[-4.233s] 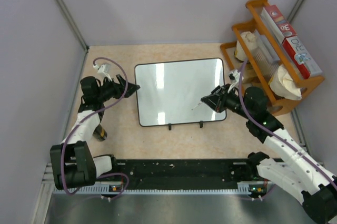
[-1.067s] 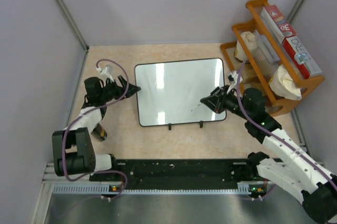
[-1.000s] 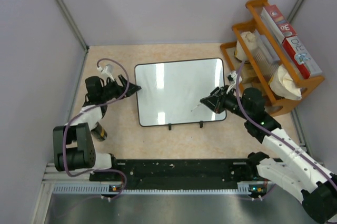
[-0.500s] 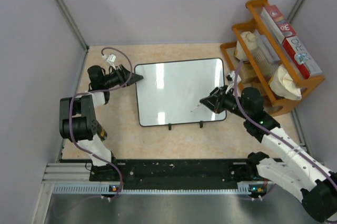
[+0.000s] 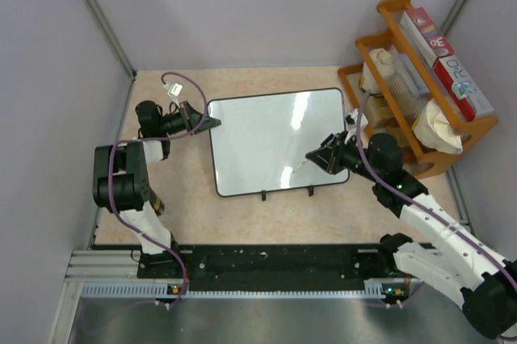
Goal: Write a sentence on the whiteboard
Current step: Adjust the whiteboard at the center of the board.
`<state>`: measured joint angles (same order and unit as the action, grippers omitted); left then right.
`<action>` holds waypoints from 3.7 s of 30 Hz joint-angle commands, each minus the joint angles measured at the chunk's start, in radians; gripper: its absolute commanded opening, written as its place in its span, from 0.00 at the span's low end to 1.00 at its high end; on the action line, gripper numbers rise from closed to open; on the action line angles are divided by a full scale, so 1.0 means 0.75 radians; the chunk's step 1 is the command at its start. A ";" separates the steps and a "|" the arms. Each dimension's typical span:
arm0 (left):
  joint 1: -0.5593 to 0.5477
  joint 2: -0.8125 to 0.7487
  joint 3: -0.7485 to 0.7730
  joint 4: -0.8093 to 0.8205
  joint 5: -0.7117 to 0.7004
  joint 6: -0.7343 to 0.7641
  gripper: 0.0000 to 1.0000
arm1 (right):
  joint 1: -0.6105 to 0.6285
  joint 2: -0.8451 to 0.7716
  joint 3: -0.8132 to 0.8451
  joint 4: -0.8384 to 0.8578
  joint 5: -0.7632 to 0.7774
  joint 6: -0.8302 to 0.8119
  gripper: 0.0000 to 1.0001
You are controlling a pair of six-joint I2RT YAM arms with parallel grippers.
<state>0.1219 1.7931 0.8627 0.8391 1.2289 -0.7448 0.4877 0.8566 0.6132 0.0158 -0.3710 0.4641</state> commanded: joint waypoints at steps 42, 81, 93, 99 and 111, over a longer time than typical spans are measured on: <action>-0.124 -0.235 -0.128 -0.675 -0.082 0.627 0.34 | -0.010 -0.009 0.048 0.069 -0.094 -0.042 0.00; -0.118 -0.419 -0.316 -0.661 -0.049 0.719 0.00 | -0.010 0.003 0.054 0.083 -0.119 -0.042 0.00; -0.115 -0.507 -0.304 -0.826 -0.235 0.756 0.00 | -0.008 0.075 0.070 0.171 -0.121 -0.026 0.00; -0.117 -0.579 -0.295 -0.908 -0.393 0.768 0.10 | -0.008 0.130 0.086 0.202 -0.137 -0.019 0.00; -0.113 -0.646 -0.246 -0.800 -0.360 0.658 0.68 | -0.008 0.140 0.095 0.212 -0.139 -0.013 0.00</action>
<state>0.0330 1.3540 0.6285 0.1669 0.9794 -0.2379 0.4877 0.9588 0.6250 0.1196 -0.4622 0.4500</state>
